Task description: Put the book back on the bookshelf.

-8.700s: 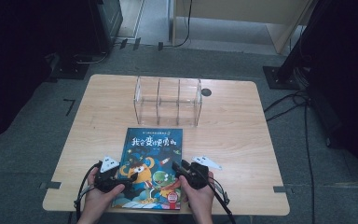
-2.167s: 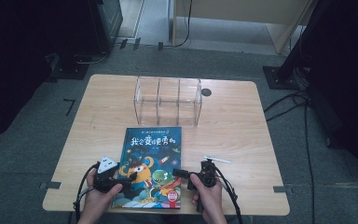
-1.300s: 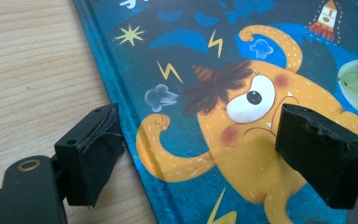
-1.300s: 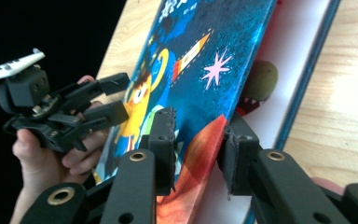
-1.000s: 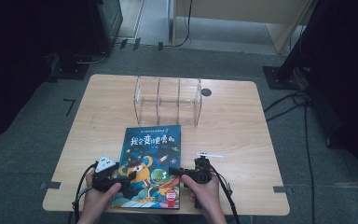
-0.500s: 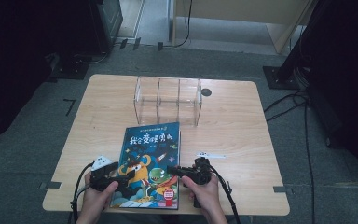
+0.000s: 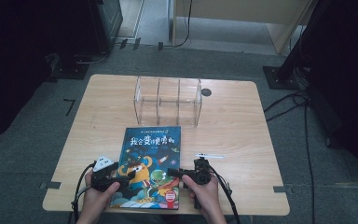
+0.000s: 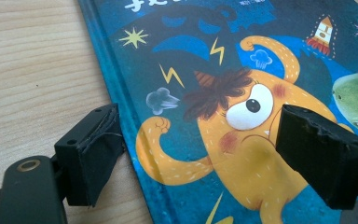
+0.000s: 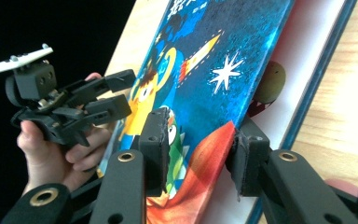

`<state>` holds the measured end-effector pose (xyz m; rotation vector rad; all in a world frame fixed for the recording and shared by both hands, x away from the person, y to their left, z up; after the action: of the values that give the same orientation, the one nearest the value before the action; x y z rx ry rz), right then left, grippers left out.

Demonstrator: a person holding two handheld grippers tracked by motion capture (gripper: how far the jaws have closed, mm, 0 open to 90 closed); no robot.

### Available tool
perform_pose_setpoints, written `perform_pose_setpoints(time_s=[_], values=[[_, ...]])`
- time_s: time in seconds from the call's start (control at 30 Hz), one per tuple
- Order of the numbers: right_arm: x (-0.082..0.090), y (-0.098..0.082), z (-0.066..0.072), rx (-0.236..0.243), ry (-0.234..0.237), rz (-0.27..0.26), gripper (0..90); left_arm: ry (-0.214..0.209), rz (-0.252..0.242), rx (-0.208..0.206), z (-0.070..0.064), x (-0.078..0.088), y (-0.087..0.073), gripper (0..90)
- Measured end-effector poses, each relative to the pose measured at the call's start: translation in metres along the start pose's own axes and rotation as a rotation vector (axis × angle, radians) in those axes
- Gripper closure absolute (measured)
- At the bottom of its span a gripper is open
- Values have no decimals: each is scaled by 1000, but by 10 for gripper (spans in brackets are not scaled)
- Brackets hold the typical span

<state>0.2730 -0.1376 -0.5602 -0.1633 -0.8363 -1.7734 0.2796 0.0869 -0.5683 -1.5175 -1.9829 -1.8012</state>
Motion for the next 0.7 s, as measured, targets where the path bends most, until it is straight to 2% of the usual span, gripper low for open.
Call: perform_pose_setpoints(time_s=[0.1,0.3,0.37,0.43,0.5,0.7], values=[[-1,2,3,-19,22,-3,618,6,-1,0,0,0,0,156],[-10,-1,7,-22,17,29,666,-17,4,-18,-3,-1,-1,198],[-14,-3,8,-7,16,31,682,-14,4,-24,-4,-1,-1,199],[-13,-2,9,-4,36,15,713,-28,0,-13,-3,0,0,199],[-10,0,14,23,70,-17,738,-43,-5,-1,-3,1,0,197],[-9,0,15,86,68,-41,737,-38,-10,-8,-3,0,0,198]])
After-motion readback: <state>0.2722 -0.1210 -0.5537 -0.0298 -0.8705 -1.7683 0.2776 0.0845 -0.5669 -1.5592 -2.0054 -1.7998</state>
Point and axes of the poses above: each handheld gripper's, and its own axes: x roughly backward along the jaws, y roughly out of its top, z roughly to its left, the point moved 8 cm from there along -x, roughly forward along the jaws, and after that the axes turned 6 degrees about -y, right-handed, at the moved point
